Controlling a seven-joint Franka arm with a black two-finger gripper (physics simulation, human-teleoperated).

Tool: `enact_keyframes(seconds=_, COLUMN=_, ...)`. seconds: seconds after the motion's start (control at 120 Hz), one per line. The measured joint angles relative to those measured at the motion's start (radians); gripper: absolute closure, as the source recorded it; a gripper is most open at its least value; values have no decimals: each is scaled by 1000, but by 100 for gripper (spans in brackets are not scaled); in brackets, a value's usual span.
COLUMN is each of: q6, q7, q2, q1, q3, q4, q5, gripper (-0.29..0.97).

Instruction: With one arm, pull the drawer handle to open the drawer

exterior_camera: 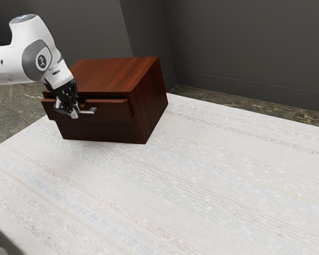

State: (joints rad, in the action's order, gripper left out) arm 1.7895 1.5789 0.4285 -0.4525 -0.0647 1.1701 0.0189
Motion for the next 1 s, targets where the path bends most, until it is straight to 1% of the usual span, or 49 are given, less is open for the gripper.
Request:
enact_keyframes(seconds=0.192, q6=-3, q7=-4, q2=-47, q1=-5, q3=1, q4=64, q5=2, gripper=68)
enact_keyframes(seconds=0.25, q6=-3, q7=-6, q2=-59, q1=-6, q3=2, q4=83, q5=2, gripper=71)
enact_keyframes(seconds=0.525, q6=-3, q7=-13, q2=-111, q1=-8, q3=2, q4=154, q5=3, gripper=70)
enact_keyframes(seconds=0.625, q6=-3, q7=-17, q2=-130, q1=-10, q3=8, q4=182, q5=3, gripper=68)
enact_keyframes(seconds=1.0, q6=-3, q7=-32, q2=-216, q1=-12, q3=14, q4=290, q5=1, gripper=68)
